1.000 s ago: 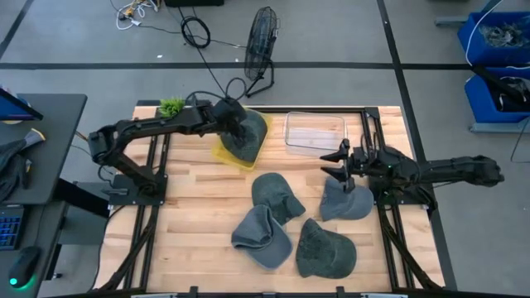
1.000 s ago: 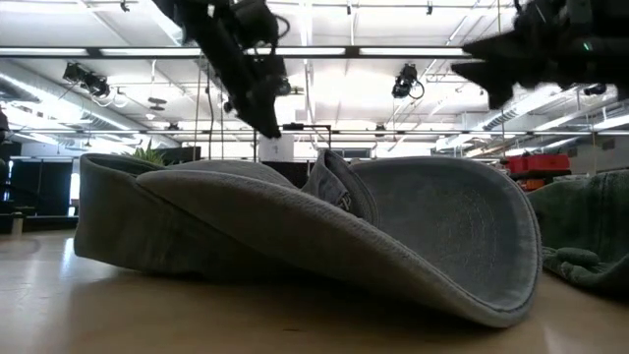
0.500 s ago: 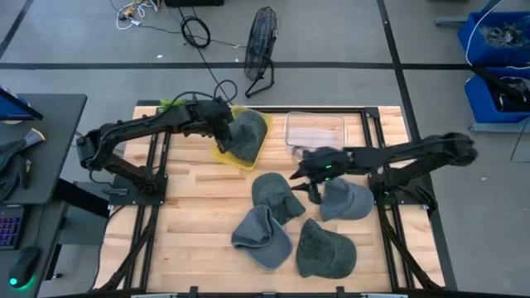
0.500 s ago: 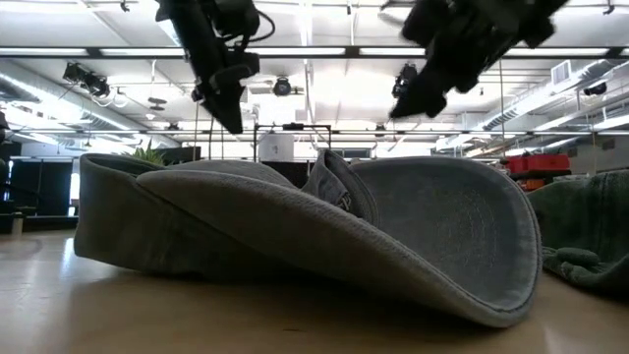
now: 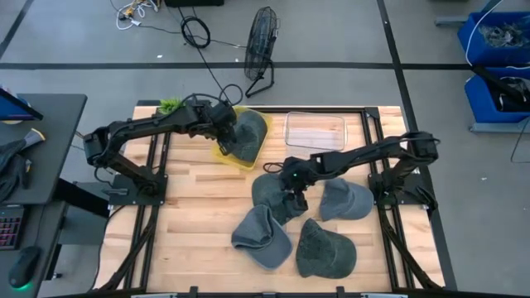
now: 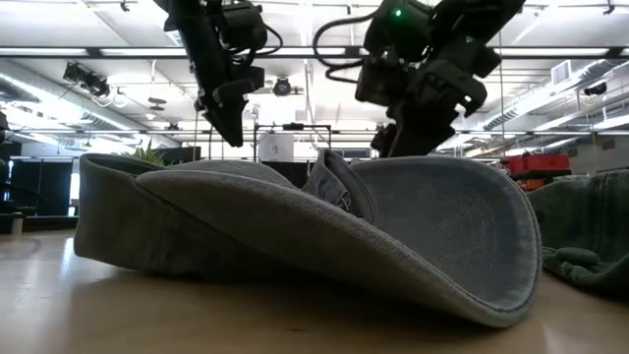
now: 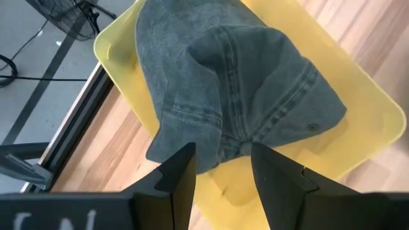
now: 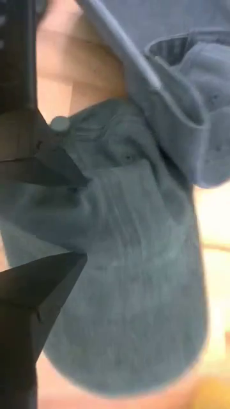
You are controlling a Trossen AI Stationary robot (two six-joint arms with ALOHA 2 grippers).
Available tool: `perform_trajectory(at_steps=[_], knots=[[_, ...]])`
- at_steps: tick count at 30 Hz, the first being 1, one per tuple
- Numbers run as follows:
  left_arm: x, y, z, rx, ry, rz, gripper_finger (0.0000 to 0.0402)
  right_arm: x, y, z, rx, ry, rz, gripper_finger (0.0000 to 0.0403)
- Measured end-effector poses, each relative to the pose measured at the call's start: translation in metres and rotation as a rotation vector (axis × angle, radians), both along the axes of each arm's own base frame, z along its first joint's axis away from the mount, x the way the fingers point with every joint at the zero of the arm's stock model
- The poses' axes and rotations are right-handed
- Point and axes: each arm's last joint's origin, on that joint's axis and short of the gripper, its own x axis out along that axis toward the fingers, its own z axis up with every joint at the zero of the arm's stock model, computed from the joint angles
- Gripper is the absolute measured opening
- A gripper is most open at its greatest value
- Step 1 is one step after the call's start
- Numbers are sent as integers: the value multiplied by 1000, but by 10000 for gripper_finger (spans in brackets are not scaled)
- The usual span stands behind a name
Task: Pick & Place hat
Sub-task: Put the top gray cap into the yellow bin
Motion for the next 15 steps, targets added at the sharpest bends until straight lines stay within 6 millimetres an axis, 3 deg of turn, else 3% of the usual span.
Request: perform_trajectory(at_steps=[5,9,12,15], knots=[[0,0,0,0,0,0,153,6,-1,-18,-32,48,-42,161],[-2,0,0,1,12,-6,153,8,-2,-24,-44,50,-24,94],[-4,0,3,43,27,15,148,9,-3,-17,-21,52,-61,25],[-8,1,7,98,44,45,139,10,-4,4,51,97,-156,15]])
